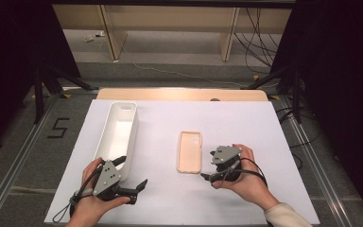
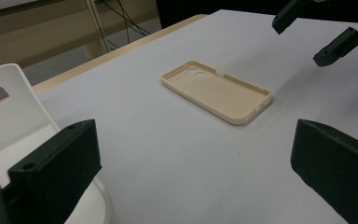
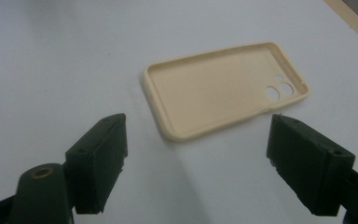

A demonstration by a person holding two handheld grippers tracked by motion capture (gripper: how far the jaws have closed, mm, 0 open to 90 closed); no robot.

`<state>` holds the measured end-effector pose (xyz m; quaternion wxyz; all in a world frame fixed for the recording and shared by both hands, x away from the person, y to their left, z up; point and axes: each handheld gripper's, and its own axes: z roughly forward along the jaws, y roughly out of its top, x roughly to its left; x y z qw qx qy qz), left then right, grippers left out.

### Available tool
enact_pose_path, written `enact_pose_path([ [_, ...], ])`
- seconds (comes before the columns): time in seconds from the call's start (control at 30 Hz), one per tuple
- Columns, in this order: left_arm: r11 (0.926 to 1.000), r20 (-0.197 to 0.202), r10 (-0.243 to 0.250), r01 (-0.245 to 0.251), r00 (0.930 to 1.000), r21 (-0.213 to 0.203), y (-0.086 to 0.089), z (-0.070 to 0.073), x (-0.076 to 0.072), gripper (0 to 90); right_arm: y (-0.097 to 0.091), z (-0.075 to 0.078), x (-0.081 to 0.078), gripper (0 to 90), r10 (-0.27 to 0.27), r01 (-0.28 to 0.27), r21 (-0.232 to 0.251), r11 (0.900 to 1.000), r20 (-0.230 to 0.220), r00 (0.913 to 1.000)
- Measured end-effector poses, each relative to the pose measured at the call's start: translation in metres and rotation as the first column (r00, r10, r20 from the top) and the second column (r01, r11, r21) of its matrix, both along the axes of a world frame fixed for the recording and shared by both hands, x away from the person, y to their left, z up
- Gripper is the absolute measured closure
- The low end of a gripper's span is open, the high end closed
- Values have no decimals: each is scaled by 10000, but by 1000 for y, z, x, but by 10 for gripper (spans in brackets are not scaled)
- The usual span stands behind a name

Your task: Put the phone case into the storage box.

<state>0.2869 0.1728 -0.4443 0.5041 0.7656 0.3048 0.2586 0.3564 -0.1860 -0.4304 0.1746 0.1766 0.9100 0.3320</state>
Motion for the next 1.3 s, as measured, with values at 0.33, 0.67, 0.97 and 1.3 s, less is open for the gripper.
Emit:
enact_pose_path([
  [0.33, 10000, -13, -34, 34, 10000, -3, -1, 0, 0, 9, 13, -5, 8, 227, 207, -214, -433, 9988, -152, 9997],
  [0.67, 10000, 20, 50, -51, 10000, 60, 0, 0, 0, 9, 23, -7, 17, 230, 272, -283, -675, 9973, -172, 9995],
  [0.97, 9999, 49, 54, -54, 10000, 88, -1, 0, 0, 9, 29, -7, 22, 230, 357, -377, -881, 9954, -238, 9991],
  [1.3, 9999, 89, 63, -65, 9999, 152, -1, 0, -1, 9, 32, -10, 27, 231, 329, -369, -1113, 9931, -381, 9987],
])
